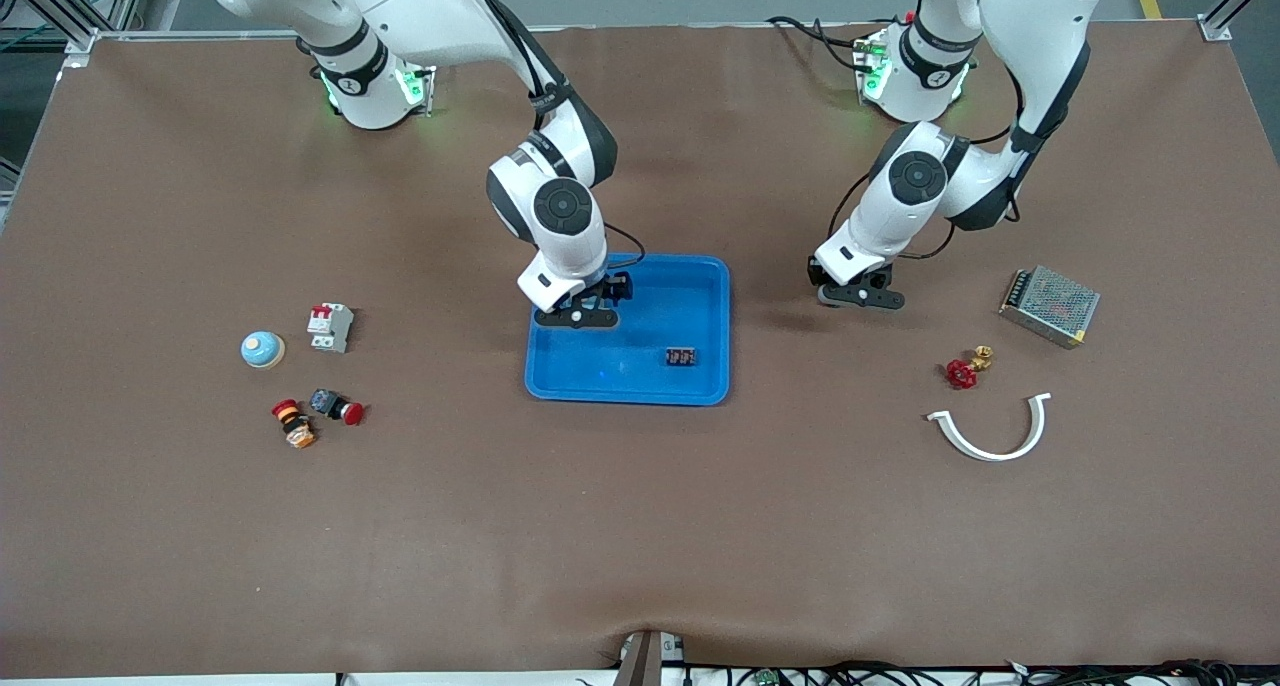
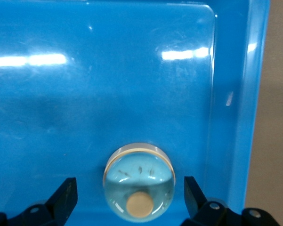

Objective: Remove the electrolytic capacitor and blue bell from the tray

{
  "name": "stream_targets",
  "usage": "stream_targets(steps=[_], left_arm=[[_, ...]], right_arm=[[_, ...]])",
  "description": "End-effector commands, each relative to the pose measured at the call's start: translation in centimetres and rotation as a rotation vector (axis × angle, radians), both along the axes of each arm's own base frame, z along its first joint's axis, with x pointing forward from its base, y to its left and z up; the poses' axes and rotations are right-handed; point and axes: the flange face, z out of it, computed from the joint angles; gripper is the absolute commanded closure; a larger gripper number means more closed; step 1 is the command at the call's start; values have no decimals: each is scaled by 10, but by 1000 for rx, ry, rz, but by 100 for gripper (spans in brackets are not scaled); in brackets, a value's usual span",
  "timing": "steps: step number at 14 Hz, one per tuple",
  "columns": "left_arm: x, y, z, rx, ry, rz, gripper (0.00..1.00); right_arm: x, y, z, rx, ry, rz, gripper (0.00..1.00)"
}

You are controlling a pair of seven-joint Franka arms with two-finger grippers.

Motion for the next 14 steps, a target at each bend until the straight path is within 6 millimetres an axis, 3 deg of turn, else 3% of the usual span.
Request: stream_targets(steps=[1, 2, 5, 7, 8, 9, 14], left_arm=[[3, 1, 4, -4, -23, 18, 13], [5, 0, 6, -3, -26, 23, 0], [9, 3, 19, 28, -18, 100, 0], [24, 1, 43, 112, 30, 130, 0], [31, -3, 52, 147, 57, 166, 0], [38, -10, 59, 160, 63, 200, 0], [48, -32, 78, 129, 23, 401, 0]], right_arm=[[-6, -9, -12, 17, -17, -6, 0], [-6, -9, -12, 17, -17, -4, 0], [-5, -10, -12, 18, -19, -7, 0], [-3, -13, -12, 18, -16, -15, 0], [-2, -13, -11, 19, -15, -18, 6], [-1, -13, -10, 20, -17, -19, 19], [0, -12, -9, 21, -17, -22, 67]])
